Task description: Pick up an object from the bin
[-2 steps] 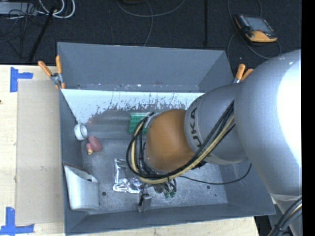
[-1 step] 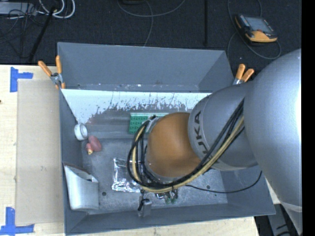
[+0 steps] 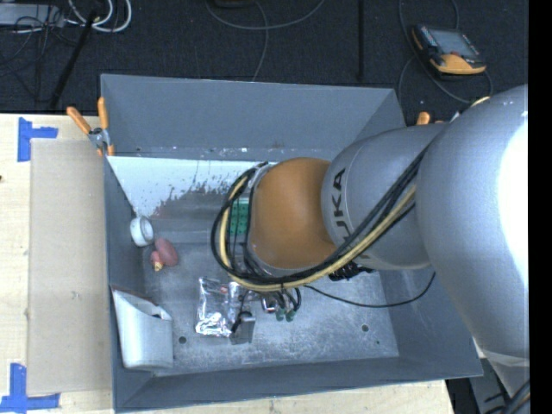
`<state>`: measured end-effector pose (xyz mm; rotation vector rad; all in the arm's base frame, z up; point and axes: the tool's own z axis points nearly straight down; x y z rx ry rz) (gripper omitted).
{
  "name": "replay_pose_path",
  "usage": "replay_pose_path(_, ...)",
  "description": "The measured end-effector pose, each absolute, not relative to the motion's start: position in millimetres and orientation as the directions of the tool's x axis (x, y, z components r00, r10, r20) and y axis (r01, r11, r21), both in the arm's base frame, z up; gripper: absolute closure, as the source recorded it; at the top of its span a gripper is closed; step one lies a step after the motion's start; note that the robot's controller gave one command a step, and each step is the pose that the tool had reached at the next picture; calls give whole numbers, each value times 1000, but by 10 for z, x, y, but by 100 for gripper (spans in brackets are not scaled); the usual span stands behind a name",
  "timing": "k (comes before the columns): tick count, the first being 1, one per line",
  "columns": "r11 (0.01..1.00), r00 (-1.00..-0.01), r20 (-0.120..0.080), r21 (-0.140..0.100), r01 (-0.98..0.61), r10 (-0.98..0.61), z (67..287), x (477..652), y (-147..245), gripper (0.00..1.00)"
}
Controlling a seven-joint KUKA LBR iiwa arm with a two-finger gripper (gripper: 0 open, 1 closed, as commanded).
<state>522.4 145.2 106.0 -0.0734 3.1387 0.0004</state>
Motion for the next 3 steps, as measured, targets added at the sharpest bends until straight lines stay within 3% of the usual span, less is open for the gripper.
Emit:
replay_pose_path(1, 994, -994, 5, -2, 111, 111, 683, 5116, 1357, 0)
replay_pose_path(2, 994, -994, 6, -2, 113, 113, 678, 5115, 1355, 0)
replay_pose_path(3, 994, -994, 7, -2, 113, 113, 679, 5114, 1354, 100)
